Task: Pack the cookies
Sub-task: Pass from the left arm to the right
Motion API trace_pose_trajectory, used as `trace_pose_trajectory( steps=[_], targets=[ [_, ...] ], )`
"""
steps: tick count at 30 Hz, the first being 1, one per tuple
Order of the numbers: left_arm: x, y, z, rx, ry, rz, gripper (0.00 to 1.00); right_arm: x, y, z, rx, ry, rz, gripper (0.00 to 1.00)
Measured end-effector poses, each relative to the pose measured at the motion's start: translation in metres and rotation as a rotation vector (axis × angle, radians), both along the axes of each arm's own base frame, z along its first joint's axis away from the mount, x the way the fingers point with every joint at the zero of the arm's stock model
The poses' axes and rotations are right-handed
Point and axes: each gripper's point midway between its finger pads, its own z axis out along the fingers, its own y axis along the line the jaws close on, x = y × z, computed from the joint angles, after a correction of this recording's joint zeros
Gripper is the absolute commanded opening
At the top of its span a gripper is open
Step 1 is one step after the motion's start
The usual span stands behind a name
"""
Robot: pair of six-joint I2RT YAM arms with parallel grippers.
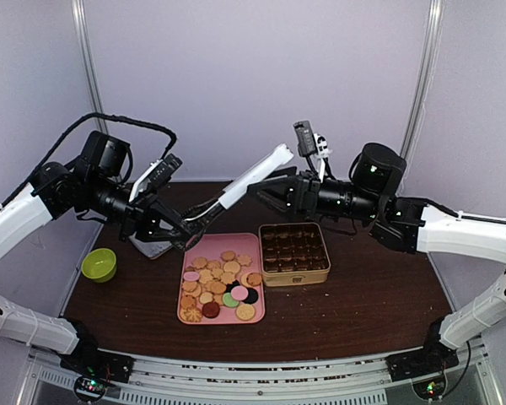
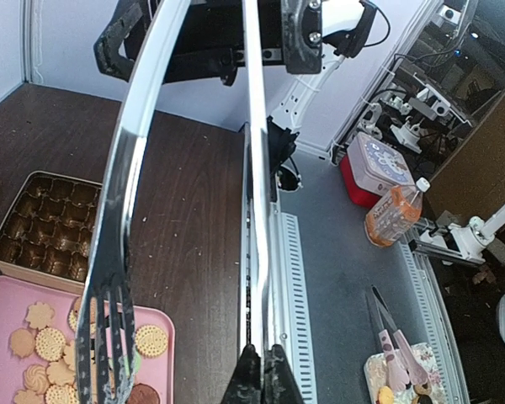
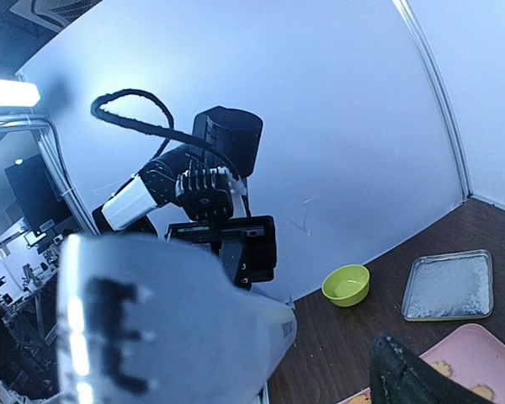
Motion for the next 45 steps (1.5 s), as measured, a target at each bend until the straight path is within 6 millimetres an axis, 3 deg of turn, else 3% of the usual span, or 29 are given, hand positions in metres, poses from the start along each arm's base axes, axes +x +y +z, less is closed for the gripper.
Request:
trace_pose_trajectory(
  steps=[12, 22, 31, 39, 40, 41, 44, 45],
  targets=[
    [-0.009, 0.002, 0.009, -0.029, 0.03, -0.026, 0.0, -0.007, 0.016, 0.035, 0.081, -0.021, 0.099, 0.68],
    [-0.01, 0.002, 0.016, -0.038, 0.031, -0.024, 0.0, -0.019, 0.022, 0.031, 0.066, -0.018, 0.165, 0.57],
    [-0.01, 0.002, 0.021, -0.043, 0.03, -0.024, 0.0, -0.02, 0.023, 0.038, 0.078, -0.037, 0.152, 0.31],
    [-0.01, 0.002, 0.022, -0.034, 0.014, -0.025, 0.0, -0.025, 0.022, 0.039, 0.068, -0.057, 0.151, 0.27],
    [-0.009, 0.002, 0.021, -0.031, 0.011, -0.024, 0.04, -0.025, 0.021, 0.038, 0.06, -0.058, 0.148, 0.27],
    [-0.008, 0.002, 0.021, -0.03, 0.005, -0.023, 0.15, -0.025, 0.02, 0.038, 0.055, -0.063, 0.144, 0.27],
    [-0.004, 0.003, 0.021, -0.026, -0.031, -0.013, 0.67, -0.023, 0.019, 0.032, 0.021, -0.062, 0.12, 0.27],
    [-0.002, 0.004, 0.022, -0.026, -0.051, -0.005, 0.75, -0.021, 0.018, 0.029, 0.005, -0.053, 0.107, 0.27]
  ],
)
